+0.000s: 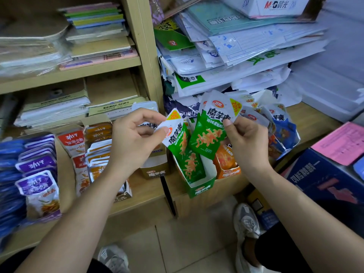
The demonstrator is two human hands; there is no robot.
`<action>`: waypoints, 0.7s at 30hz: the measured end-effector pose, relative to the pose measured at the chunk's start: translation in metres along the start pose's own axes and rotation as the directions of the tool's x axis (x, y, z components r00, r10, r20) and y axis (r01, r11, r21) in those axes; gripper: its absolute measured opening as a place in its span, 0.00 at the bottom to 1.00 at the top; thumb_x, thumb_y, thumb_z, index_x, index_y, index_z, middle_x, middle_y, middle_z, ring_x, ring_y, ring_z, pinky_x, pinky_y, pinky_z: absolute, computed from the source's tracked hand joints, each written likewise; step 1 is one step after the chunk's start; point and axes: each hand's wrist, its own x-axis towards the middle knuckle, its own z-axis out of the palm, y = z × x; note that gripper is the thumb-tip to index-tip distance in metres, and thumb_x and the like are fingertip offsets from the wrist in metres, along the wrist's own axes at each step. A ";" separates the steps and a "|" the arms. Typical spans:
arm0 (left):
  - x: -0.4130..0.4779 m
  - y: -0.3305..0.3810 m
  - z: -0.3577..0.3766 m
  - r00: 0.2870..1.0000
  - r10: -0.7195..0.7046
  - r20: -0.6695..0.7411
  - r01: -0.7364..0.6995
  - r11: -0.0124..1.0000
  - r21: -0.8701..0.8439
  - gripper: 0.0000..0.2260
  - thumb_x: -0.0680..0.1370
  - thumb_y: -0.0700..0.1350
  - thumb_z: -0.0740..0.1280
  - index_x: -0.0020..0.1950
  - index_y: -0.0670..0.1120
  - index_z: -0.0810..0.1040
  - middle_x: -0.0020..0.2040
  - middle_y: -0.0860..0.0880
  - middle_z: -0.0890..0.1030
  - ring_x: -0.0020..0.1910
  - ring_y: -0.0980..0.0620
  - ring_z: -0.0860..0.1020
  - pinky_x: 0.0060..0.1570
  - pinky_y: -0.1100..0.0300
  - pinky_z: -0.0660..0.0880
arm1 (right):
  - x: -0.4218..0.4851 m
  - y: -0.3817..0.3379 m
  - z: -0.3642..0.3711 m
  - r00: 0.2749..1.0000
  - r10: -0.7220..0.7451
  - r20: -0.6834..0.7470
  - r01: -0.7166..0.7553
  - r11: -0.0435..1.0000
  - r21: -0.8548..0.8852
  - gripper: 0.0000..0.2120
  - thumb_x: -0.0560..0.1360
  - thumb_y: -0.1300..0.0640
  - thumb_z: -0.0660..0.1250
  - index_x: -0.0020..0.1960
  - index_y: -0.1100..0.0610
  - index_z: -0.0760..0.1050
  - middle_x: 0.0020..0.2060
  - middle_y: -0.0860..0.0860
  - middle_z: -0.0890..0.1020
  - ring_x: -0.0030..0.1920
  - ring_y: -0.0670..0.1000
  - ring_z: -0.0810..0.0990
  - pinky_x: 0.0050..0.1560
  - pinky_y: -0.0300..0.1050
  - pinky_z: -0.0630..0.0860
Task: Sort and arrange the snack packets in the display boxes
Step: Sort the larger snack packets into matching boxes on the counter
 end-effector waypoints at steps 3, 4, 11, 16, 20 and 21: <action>0.001 0.005 -0.001 1.000 -0.002 -0.001 0.002 0.999 -0.043 0.14 0.74 0.35 0.76 0.49 0.54 0.81 0.45 0.57 0.85 0.44 0.50 0.86 0.36 0.59 0.81 | 0.004 -0.002 -0.008 0.998 -0.044 -0.041 0.042 0.997 -0.061 0.11 0.82 0.57 0.66 0.47 0.63 0.81 0.42 0.59 0.85 0.34 0.57 0.82 0.34 0.54 0.82; 0.002 0.004 0.000 1.000 -0.012 0.004 0.012 0.999 -0.041 0.14 0.75 0.36 0.76 0.50 0.54 0.81 0.44 0.57 0.86 0.44 0.50 0.86 0.36 0.58 0.82 | 0.005 -0.003 -0.010 0.998 -0.052 -0.043 0.049 0.997 -0.061 0.12 0.82 0.56 0.65 0.48 0.64 0.80 0.40 0.60 0.84 0.34 0.58 0.81 0.34 0.59 0.80; 0.002 -0.015 0.024 1.000 -0.020 0.024 0.017 0.992 0.127 0.12 0.74 0.36 0.76 0.50 0.53 0.84 0.42 0.58 0.85 0.38 0.60 0.83 0.40 0.65 0.80 | 0.011 -0.009 -0.028 0.996 -0.073 0.049 0.069 0.993 0.093 0.14 0.84 0.58 0.61 0.55 0.71 0.75 0.45 0.71 0.78 0.37 0.56 0.75 0.32 0.41 0.75; 0.007 -0.016 0.026 0.998 -0.044 0.042 0.034 0.976 0.217 0.10 0.78 0.36 0.72 0.55 0.47 0.86 0.46 0.54 0.86 0.44 0.60 0.84 0.48 0.64 0.81 | 0.007 -0.001 -0.013 0.972 0.011 0.235 -0.047 0.988 0.150 0.10 0.83 0.59 0.63 0.55 0.64 0.79 0.49 0.60 0.85 0.42 0.59 0.79 0.37 0.47 0.78; 0.007 -0.011 0.010 0.989 -0.128 -0.069 0.130 0.991 0.023 0.10 0.80 0.35 0.67 0.57 0.45 0.85 0.51 0.50 0.86 0.49 0.54 0.85 0.43 0.59 0.83 | 0.004 0.009 0.002 0.945 -0.011 0.326 0.016 1.000 -0.013 0.08 0.82 0.60 0.65 0.54 0.61 0.81 0.46 0.54 0.86 0.43 0.53 0.84 0.40 0.46 0.82; 0.004 -0.012 0.006 0.989 -0.127 -0.074 0.130 0.991 0.030 0.10 0.81 0.36 0.67 0.57 0.45 0.85 0.52 0.51 0.86 0.50 0.54 0.85 0.43 0.59 0.83 | 0.002 0.011 0.005 0.933 0.004 0.361 0.013 0.999 -0.047 0.07 0.82 0.61 0.65 0.54 0.61 0.81 0.46 0.53 0.86 0.44 0.52 0.85 0.41 0.45 0.83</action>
